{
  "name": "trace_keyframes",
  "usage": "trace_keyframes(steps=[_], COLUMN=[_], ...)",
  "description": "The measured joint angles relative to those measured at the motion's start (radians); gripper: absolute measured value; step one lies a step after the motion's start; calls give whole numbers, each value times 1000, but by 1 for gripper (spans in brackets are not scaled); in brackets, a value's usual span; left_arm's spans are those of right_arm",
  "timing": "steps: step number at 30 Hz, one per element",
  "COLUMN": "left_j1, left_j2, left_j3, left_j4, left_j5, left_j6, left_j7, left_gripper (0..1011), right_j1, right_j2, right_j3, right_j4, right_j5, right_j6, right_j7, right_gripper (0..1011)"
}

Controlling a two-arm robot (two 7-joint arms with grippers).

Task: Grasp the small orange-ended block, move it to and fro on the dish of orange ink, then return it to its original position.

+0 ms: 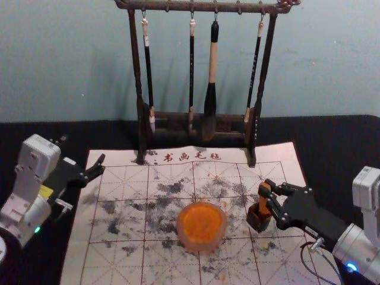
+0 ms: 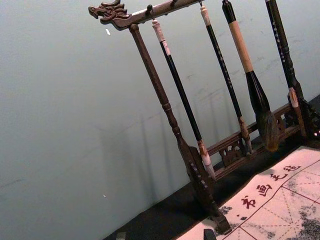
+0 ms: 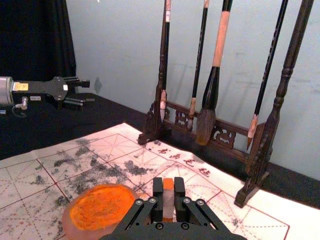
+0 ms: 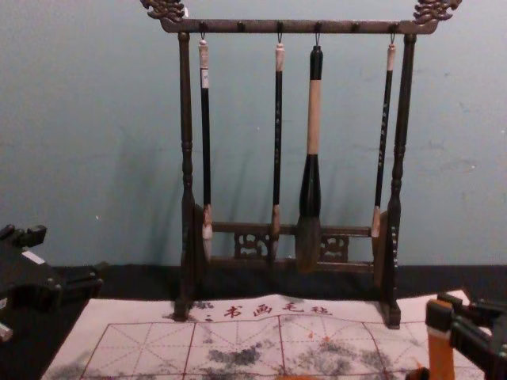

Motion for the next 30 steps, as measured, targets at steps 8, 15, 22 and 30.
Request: trace_keyframes(steps=[8, 15, 22, 30], left_j1=[0, 0, 0, 0], left_j2=[0, 0, 0, 0], left_j3=[0, 0, 0, 0], left_j4=[0, 0, 0, 0], left_j5=[0, 0, 0, 0], left_j6=[0, 0, 0, 0], left_j7=[0, 0, 0, 0], left_gripper=[1001, 1001, 1001, 1002], right_j1=[12, 17, 22, 23], right_j2=[-4, -4, -3, -1], right_j3=[-8, -15, -21, -25], right_j4=[16, 20, 23, 23], right_j5=[5, 7, 5, 3], right_j6=[19, 31, 41, 49], right_j7=[5, 7, 6, 1], right_gripper=[81, 80, 81, 81])
